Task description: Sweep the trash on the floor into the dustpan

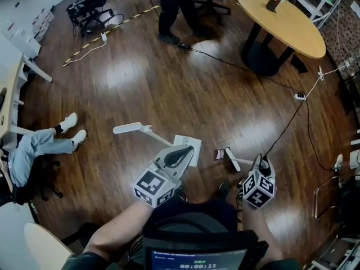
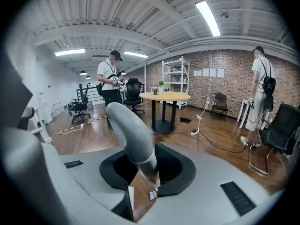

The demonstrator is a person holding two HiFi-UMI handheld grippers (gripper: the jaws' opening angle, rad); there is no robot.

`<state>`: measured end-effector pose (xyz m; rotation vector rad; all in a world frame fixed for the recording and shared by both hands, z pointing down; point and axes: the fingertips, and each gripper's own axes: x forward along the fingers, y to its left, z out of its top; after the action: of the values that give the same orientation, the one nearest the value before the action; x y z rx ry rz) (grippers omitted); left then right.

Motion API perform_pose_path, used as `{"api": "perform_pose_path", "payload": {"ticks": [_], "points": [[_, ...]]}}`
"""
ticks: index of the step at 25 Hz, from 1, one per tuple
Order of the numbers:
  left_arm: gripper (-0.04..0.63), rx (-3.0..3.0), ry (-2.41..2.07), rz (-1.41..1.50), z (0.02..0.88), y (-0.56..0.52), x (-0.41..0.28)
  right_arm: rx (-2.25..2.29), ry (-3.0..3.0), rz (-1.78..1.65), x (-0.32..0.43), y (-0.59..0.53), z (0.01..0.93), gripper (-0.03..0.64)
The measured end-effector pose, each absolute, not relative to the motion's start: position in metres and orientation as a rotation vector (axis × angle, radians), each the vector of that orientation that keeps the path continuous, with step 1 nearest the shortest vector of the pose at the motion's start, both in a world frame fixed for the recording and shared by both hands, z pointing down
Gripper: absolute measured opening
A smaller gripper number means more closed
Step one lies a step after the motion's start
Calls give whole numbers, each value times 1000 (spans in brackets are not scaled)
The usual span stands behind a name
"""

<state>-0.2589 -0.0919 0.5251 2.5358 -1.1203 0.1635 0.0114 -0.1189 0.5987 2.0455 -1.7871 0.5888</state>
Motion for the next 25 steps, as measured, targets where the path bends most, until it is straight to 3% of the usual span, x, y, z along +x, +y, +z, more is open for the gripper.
{"api": "perform_pose_path", "payload": {"ticks": [8, 15, 25], "points": [[15, 2439, -1256, 87, 539, -67, -356, 1924, -1855, 721, -116, -120, 602, 100], [15, 2394, -1323, 46, 536, -48, -400, 1845, -1903, 939, -204, -112, 603, 107], [15, 2427, -1297, 60, 522, -49, -386, 1878, -1955, 997, -193, -107, 573, 109]]}}
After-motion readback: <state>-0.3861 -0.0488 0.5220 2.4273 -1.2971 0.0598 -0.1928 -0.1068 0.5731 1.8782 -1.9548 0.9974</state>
